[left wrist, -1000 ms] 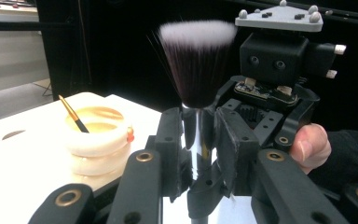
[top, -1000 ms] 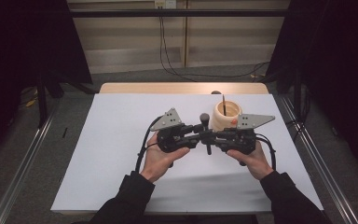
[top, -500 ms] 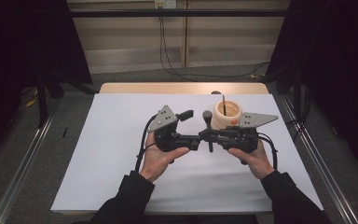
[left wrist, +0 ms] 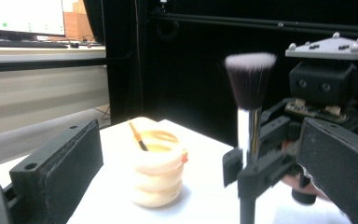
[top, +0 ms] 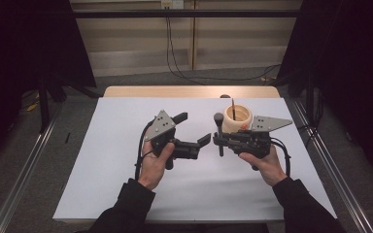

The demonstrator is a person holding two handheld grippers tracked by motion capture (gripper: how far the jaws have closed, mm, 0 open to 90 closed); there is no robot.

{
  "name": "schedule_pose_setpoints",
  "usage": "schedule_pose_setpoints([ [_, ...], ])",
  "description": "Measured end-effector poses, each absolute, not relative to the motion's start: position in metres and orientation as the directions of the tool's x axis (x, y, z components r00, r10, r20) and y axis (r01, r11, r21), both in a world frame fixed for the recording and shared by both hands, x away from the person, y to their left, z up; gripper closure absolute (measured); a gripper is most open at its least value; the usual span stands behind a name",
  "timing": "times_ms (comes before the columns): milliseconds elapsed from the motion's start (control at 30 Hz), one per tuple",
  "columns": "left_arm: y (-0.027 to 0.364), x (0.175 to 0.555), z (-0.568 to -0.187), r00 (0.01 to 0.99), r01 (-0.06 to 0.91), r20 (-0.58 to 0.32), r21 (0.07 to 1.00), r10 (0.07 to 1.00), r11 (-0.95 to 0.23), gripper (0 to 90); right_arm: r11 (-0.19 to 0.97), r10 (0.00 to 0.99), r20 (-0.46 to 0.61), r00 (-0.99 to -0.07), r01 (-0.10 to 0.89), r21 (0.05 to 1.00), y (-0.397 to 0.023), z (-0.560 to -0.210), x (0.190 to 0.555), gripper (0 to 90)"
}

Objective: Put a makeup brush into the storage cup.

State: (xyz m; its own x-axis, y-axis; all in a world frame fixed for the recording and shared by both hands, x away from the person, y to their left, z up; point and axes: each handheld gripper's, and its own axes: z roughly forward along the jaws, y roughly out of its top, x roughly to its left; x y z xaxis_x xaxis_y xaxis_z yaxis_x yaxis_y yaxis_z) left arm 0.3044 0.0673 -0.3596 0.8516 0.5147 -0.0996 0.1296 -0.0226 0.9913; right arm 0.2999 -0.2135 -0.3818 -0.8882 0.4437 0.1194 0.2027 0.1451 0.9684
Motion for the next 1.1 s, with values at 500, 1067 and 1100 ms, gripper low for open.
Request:
schedule_pose_setpoints([
  [500,0.123,0.301,-0.372,0.776,0.148,-0.074,0.987,0.626,-0.066,0.4,0.126,0.464,0.116,-0.878,0.195,0.973,-0.216,-0.379,0.3,79.3],
  [1067,0.146,0.283,-0.396,0.758,0.187,-0.085,0.978,0.647,-0.091,0.8,0.125,0.473,0.109,-0.874,0.189,0.974,-0.217,-0.377,0.3,79.3],
  [1100,0.148,0.281,-0.398,0.755,0.185,-0.081,0.978,0.651,-0.092,0.7,0.123,0.477,0.106,-0.872,0.186,0.975,-0.218,-0.377,0.3,79.3],
])
